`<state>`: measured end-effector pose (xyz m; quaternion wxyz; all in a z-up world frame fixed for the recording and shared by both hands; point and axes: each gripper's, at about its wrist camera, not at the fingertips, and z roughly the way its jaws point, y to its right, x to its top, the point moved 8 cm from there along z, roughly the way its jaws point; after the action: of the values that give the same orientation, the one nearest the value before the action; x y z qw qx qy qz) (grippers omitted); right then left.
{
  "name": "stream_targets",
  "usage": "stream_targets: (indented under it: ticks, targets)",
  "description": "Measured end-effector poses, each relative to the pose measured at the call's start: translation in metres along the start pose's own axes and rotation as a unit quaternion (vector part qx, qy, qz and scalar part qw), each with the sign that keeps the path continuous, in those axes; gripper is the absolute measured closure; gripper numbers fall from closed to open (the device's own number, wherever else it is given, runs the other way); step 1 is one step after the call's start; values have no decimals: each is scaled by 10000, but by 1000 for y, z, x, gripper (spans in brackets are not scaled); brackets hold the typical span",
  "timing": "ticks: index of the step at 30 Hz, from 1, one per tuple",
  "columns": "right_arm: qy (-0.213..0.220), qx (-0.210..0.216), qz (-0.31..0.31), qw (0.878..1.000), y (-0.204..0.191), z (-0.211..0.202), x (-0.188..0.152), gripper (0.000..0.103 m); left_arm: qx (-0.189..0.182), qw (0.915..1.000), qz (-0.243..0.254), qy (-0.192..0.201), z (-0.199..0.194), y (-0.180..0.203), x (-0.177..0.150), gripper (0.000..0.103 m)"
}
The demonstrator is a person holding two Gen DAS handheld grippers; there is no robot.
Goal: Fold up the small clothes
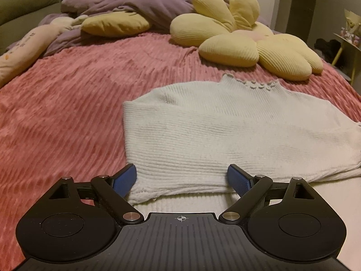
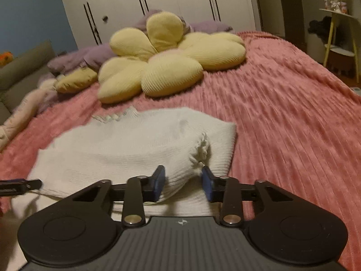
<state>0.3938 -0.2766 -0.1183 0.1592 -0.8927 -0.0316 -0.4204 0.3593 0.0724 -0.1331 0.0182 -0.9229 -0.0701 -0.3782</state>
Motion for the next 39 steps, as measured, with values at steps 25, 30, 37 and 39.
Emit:
stream_targets:
  ticks: [25, 30, 37, 39]
  targets:
    - [68, -584, 427, 9974, 9, -16, 3, 90, 127, 9995, -227, -156, -6, -18, -9, 12]
    - [-402, -896, 79, 9951, 7, 7, -11, 90, 249, 9992, -127, -273, 2, -19, -15, 6]
    - [-449, -1041, 148, 9934, 14, 6, -12, 76, 306, 9982, -221, -463, -14, -28, -18, 6]
    - [-330, -1139, 212, 9927, 12, -9, -12, 65, 213, 9986, -229, -435, -31, -30, -23, 6]
